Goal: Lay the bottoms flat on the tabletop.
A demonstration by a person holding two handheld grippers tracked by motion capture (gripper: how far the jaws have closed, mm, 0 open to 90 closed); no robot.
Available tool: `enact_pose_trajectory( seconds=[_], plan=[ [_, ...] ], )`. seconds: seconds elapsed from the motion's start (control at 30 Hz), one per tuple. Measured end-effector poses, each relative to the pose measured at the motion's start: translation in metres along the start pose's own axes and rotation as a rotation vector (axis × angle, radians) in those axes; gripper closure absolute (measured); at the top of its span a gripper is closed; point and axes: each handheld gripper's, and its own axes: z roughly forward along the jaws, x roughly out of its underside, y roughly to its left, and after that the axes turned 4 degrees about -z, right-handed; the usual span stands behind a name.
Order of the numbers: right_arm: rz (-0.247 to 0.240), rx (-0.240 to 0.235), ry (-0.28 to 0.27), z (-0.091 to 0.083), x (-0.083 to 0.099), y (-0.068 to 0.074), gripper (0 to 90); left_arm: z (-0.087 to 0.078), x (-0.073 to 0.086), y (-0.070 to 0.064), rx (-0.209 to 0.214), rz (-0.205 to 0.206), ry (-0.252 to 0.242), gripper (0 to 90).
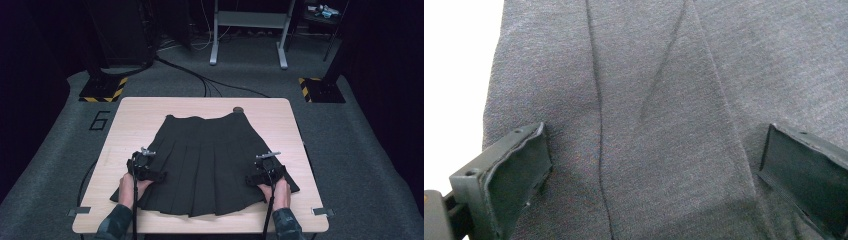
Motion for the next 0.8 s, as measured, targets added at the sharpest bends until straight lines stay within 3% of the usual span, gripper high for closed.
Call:
enact_pose_trajectory(
  seconds=[0.03,0.23,0.53,0.67,0.8],
  plan=[
    [-0.014,0.003,-0.01,0.002,-0.002,-0.002,0.0,0.002,-0.003,0.001,-0.002,-0.002,-0.008,0.0],
    [0.023,0.015,-0.005,0.01,-0.016,-0.009,0.0,0.014,-0.023,0.008,-0.006,0.005,0.019,0.0],
    [0.034,0.035,-0.015,0.026,-0.04,-0.021,0.0,0.035,-0.055,0.019,-0.008,0.002,0.035,0.0],
    [0.052,0.037,0.01,0.035,-0.057,-0.028,0.0,0.044,-0.071,0.024,-0.015,0.004,0.055,0.0],
    [0.053,0.04,0.007,0.039,-0.064,-0.03,0.0,0.049,-0.078,0.027,-0.009,0.002,0.066,0.0]
  ],
)
